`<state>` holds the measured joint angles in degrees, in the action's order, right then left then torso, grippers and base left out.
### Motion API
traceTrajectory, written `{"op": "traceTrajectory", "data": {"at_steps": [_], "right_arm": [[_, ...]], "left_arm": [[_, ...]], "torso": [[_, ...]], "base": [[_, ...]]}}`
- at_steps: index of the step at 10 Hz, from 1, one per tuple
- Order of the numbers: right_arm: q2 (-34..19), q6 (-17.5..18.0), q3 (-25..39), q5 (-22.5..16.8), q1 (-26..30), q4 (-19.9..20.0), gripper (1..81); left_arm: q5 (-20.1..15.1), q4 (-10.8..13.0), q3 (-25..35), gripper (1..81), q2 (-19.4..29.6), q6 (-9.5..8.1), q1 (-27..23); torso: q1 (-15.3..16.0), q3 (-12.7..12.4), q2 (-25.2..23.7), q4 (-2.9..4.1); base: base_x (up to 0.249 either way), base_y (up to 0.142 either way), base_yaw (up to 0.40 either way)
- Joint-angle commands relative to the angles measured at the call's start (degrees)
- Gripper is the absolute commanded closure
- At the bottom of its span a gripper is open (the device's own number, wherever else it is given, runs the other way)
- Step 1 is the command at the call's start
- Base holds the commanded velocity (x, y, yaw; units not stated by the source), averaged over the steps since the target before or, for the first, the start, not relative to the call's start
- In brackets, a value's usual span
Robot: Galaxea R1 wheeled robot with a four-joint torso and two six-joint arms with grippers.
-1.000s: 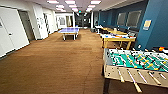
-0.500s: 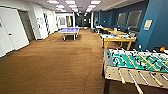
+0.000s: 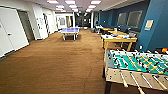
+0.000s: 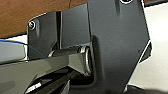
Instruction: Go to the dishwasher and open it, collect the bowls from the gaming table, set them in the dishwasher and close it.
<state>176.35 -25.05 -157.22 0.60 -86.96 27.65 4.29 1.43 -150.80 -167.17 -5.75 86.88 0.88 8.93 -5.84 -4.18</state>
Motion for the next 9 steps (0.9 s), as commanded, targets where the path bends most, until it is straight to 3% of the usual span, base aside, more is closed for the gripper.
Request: {"op": "traceTrajectory", "data": {"at_steps": [1,7,9], "right_arm": [[0.1,-0.3,0.3,-3.8,2.5,-1.1,1.0],[0.5,-0.3,0.5,-3.8,2.5,-2.2,1.0],[0.5,-0.3,0.6,-3.8,2.4,-2.3,1.0]], "left_arm": [[-2.8,-0.5,-0.1,1.0,0.5,0.30,-2.1],[-2.8,-1.1,-0.1,1.0,0.6,0.30,-2.1],[-2.8,-1.1,-0.1,1.0,0.5,0.30,-2.1]], "torso": [[0.0,0.0,0.0,0.00],[-0.1,0.0,0.0,0.00],[-0.1,0.0,0.0,0.00]], "base": [[0.100,0.000,0.000],[0.095,0.060,0.000],[0.092,0.000,0.000]]}}
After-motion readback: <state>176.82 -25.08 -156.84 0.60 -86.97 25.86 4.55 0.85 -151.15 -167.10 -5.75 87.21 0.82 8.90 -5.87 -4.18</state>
